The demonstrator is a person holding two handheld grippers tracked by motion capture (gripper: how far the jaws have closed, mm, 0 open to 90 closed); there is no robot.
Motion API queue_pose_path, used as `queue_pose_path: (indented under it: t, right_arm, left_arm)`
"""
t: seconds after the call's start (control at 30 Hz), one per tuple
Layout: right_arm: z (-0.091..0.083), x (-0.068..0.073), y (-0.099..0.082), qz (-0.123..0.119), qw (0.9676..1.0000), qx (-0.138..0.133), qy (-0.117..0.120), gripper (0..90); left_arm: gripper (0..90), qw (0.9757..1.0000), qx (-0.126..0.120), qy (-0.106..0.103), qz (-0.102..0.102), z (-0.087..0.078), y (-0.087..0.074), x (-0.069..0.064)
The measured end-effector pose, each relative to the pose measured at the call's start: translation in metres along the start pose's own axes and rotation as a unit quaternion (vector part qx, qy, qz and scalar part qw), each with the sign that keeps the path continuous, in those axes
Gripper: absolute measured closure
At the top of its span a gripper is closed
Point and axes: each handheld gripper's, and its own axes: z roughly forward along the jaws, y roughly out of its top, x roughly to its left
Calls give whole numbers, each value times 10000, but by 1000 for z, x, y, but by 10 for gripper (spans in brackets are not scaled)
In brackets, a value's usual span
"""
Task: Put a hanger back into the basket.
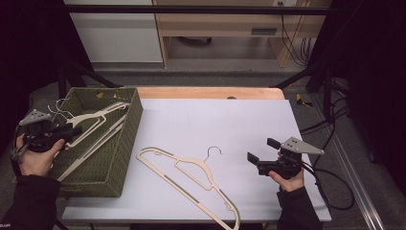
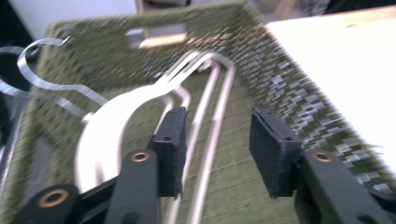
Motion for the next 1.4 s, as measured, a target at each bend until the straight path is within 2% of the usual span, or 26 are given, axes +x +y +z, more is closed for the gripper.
queue_pose_path:
  t: [0.2,0.3,0.43,0.6,0.67,0.83,1.0,1.4]
  right_arm:
    - [0,0,0,10,10000,-2,11,39]
    - [-1,-1,0,2,10000,14,41,41]
    - [0,0,0,25,10000,-10,26,42]
    - [0,-1,0,24,10000,-3,47,42]
    - [0,0,0,14,10000,7,28,42]
    - [-1,0,0,23,10000,-14,45,45]
    - [-1,-1,-2,12,10000,0,59,45]
    - [-2,-1,-2,16,10000,8,95,45]
  left_arm:
    - [409,9982,-397,-398,211,-1,8,-38]
    - [344,9954,-589,-695,284,1,12,-59]
    - [257,9903,-763,-1065,453,7,14,-88]
    - [165,9850,-866,-1369,593,15,16,-122]
    - [138,9835,-859,-1437,679,18,16,-133]
    - [86,9806,-832,-1611,741,27,15,-157]
    - [78,9788,-712,-1758,777,41,10,-176]
    - [84,9711,-430,-2149,947,72,3,-220]
